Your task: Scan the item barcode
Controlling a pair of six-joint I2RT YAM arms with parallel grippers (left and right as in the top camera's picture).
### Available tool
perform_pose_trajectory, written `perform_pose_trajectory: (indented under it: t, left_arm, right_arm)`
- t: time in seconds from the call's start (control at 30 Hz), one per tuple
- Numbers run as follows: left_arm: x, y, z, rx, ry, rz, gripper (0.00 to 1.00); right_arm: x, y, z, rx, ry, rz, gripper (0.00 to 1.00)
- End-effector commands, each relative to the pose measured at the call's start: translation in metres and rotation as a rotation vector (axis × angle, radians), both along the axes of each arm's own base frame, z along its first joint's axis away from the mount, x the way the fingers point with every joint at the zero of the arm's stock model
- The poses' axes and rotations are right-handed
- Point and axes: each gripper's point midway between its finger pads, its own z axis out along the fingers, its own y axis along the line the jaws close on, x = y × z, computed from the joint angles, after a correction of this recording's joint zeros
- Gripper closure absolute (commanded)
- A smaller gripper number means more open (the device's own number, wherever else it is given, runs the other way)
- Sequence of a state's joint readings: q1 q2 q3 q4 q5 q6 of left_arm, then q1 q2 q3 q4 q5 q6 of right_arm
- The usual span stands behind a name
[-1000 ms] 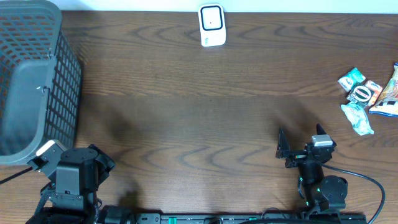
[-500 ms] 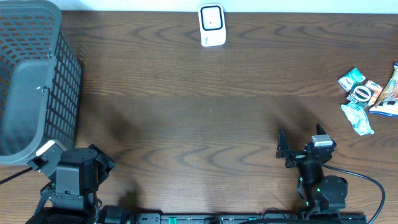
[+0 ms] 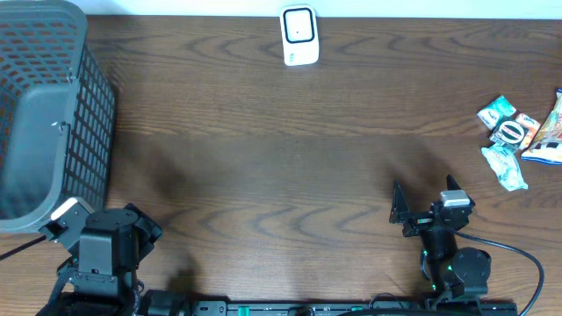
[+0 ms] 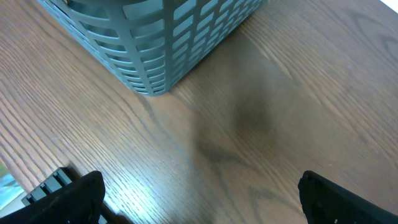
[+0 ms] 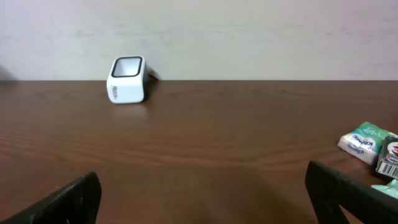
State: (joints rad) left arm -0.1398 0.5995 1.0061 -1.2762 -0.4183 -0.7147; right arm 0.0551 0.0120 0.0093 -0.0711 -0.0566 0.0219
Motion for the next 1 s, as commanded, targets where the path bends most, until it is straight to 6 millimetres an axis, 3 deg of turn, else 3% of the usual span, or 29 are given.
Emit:
perform_pose_trajectory:
  t: [0.0,0.37,0.6,0.7,0.83,0.9,0.97]
  left_arm:
    - [-0.001,0.003,0.001,0.006,-0.005,0.022,0.02]
    - [0.000,-0.001,0.000,-0.003,-0.006,-0.001,0.02]
    - [0.025,-0.016,0.014,-0.060,-0.121,-0.065,0.02]
    - [0.044,-0.031,0.023,-0.021,-0.180,-0.229,0.02]
    - [0.072,-0.078,0.038,0.071,-0.321,-0.632,0.02]
    - [0.076,-0.093,0.034,0.106,-0.377,-0.748,0.02]
    - [0.074,-0.095,0.023,0.108,-0.386,-0.762,0.02]
  right_arm:
    - [0.000,0.002,0.000,0.015,-0.001,0.008,0.01]
    - [0.000,0.002,0.000,0.015,-0.001,0.008,0.01]
    - [0.000,0.002,0.000,0.015,-0.001,0.008,0.01]
    - [0.000,0.002,0.000,0.015,-0.001,0.008,0.01]
    - [0.000,0.002,0.000,0.015,-0.001,0.008,0.01]
    - [0.000,0.002,0.000,0.015,-0.001,0.008,0.01]
    - [0.000,0.002,0.000,0.015,-0.001,0.008,0.01]
